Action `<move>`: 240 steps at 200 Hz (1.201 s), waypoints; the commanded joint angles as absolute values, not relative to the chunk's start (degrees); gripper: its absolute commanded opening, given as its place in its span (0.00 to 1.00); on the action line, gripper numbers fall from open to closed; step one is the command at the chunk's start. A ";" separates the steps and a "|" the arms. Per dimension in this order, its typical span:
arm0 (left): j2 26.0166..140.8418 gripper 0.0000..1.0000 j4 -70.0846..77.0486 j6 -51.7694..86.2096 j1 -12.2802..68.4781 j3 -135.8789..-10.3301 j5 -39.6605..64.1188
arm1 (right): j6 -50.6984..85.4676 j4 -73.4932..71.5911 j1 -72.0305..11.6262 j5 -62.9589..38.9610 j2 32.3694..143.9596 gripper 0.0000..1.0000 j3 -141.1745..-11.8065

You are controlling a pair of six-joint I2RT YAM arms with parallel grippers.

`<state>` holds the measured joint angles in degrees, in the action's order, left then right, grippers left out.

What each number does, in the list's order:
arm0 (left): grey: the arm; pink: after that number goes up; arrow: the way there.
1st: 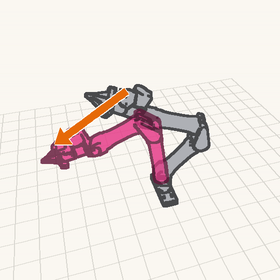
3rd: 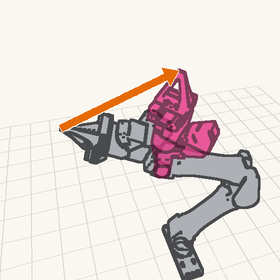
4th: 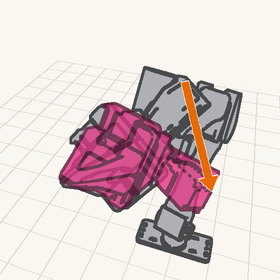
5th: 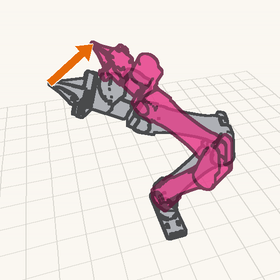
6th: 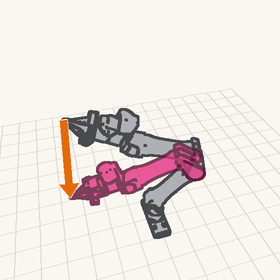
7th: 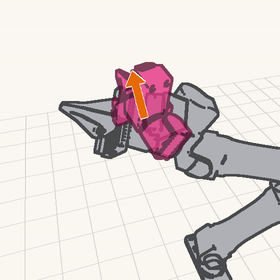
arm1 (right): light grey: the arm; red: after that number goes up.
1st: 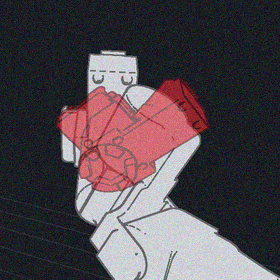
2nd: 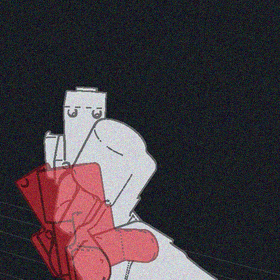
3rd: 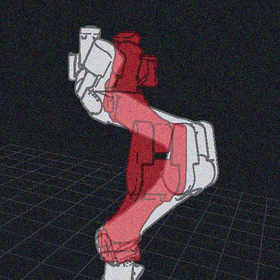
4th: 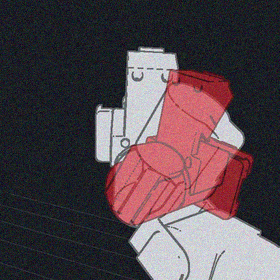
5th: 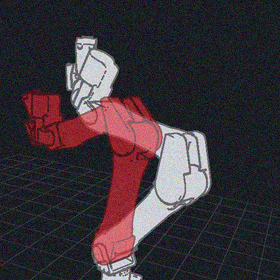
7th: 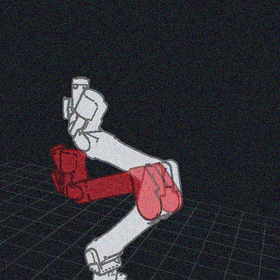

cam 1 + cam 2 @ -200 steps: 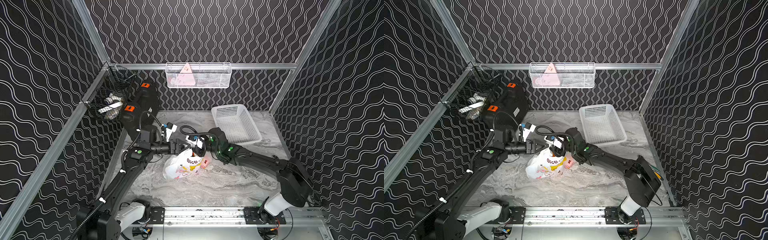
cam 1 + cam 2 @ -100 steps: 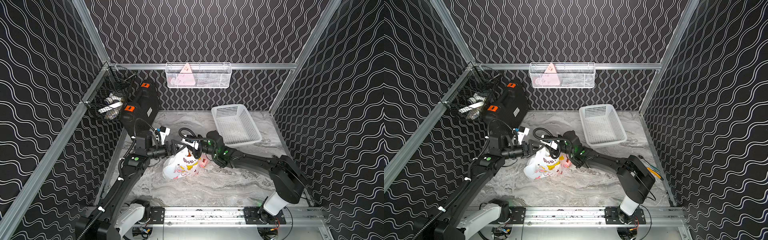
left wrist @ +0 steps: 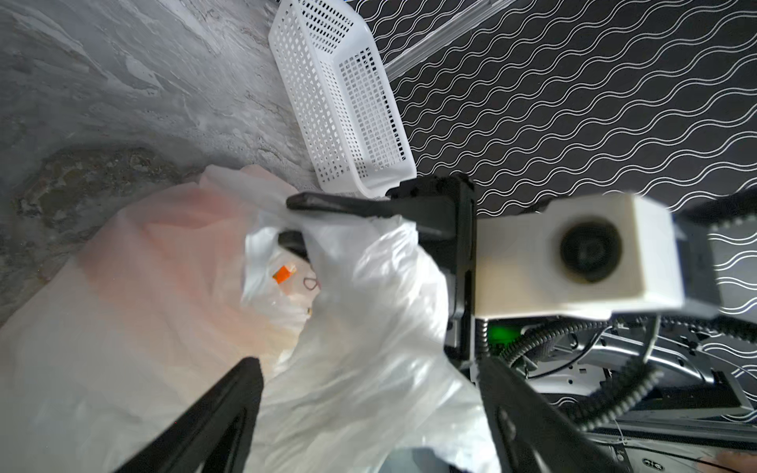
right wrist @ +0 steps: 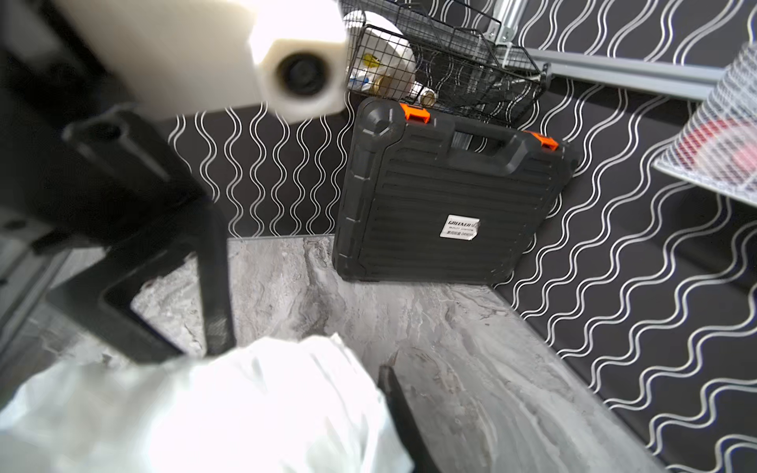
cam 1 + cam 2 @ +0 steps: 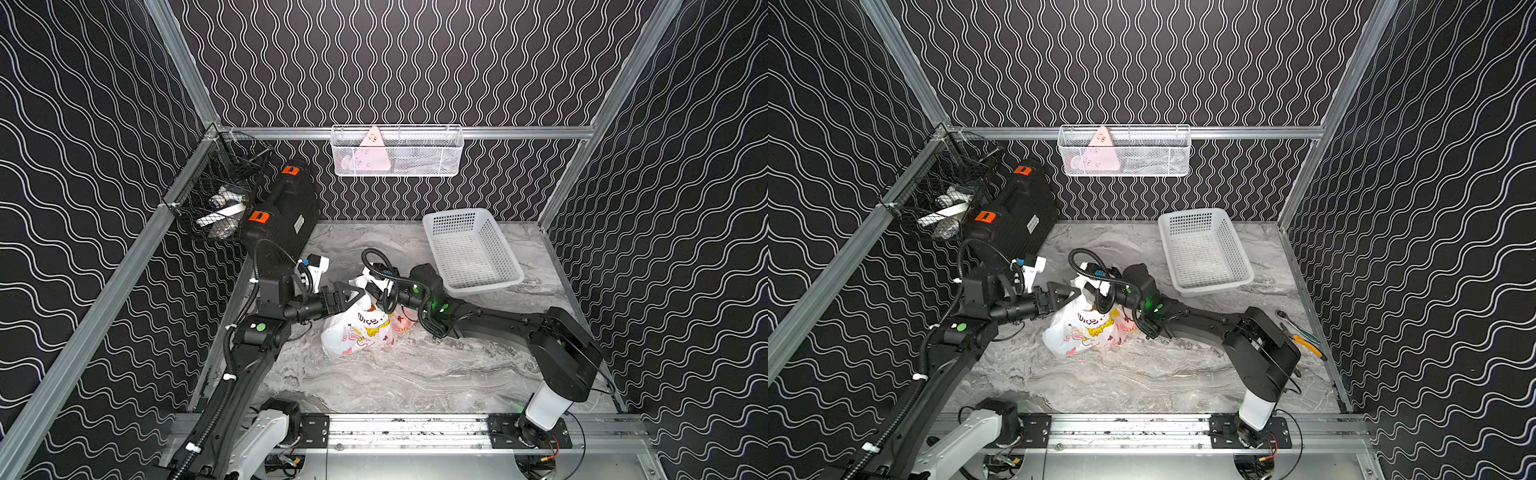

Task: Place the oranges into plastic bags & tie knots
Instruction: Tie the plastic bag at the center of the board.

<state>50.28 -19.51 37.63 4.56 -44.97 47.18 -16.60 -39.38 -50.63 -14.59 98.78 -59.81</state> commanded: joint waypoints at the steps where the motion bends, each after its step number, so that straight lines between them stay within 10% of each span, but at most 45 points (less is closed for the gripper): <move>1: 47.87 0.85 -17.02 41.02 4.57 -41.79 48.83 | -8.57 -47.19 -51.40 -13.65 98.09 0.12 -57.64; 240: 59.18 0.43 12.53 63.03 1.63 -36.55 47.80 | -10.47 -53.00 -53.35 -7.94 97.92 0.08 -52.79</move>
<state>58.06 3.01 57.91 1.65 -37.17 46.52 -9.69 -50.48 -53.23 -8.05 97.95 -52.29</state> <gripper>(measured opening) 0.457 0.083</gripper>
